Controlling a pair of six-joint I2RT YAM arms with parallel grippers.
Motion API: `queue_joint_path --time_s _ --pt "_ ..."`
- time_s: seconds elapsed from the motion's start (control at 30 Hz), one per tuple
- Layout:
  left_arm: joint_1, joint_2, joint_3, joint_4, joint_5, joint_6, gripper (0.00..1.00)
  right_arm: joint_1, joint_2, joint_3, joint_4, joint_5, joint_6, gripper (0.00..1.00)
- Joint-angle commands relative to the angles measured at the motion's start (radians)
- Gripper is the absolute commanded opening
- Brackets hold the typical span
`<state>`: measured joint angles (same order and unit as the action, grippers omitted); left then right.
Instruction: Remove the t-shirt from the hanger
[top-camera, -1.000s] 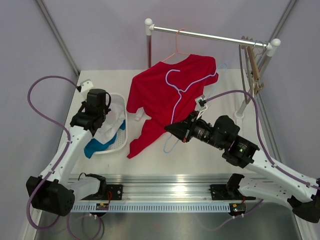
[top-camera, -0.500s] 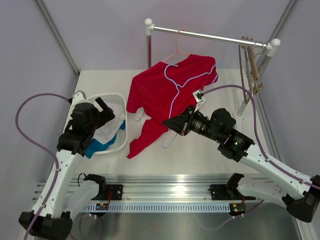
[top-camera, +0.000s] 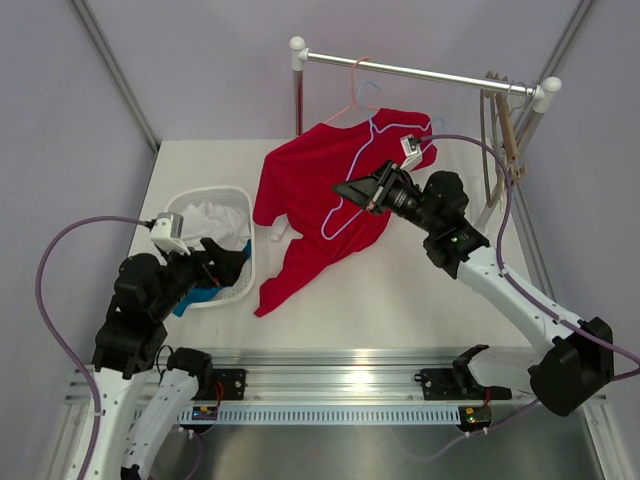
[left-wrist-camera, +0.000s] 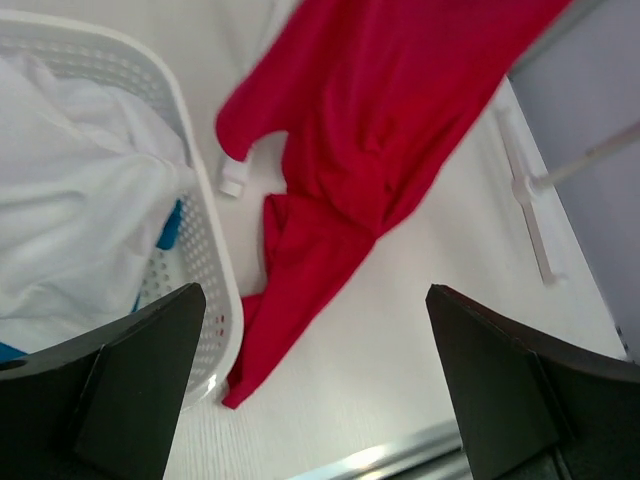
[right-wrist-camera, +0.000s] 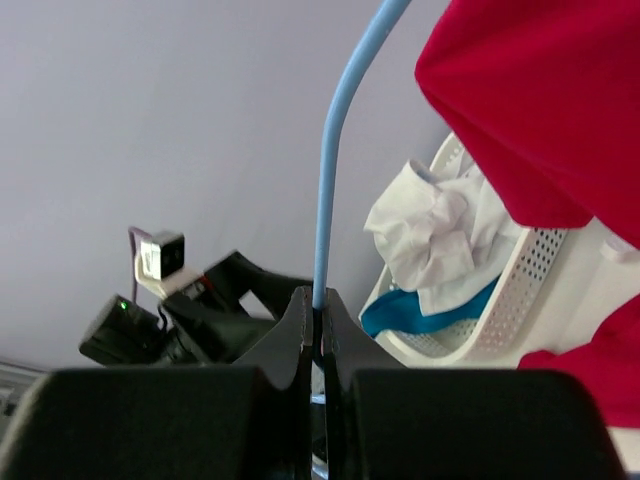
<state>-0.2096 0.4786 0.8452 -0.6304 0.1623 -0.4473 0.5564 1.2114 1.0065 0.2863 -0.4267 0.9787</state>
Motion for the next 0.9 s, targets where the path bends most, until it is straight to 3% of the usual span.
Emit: queue_joint_path --time_s 0.0,0.27,0.87 --pt "-0.062 -0.05 -0.029 0.024 0.218 0.093 0.99 -0.052 0.014 0.066 0.146 -0.024 0.077 0.0" --pt "-0.195 -0.15 -0.099 0.075 0.321 0.15 0.99 -0.153 0.056 0.127 0.189 0.012 0.112 0.0" --pt "-0.254 -0.19 -0.121 0.09 0.327 0.144 0.99 -0.289 0.195 0.066 0.428 -0.049 0.288 0.0"
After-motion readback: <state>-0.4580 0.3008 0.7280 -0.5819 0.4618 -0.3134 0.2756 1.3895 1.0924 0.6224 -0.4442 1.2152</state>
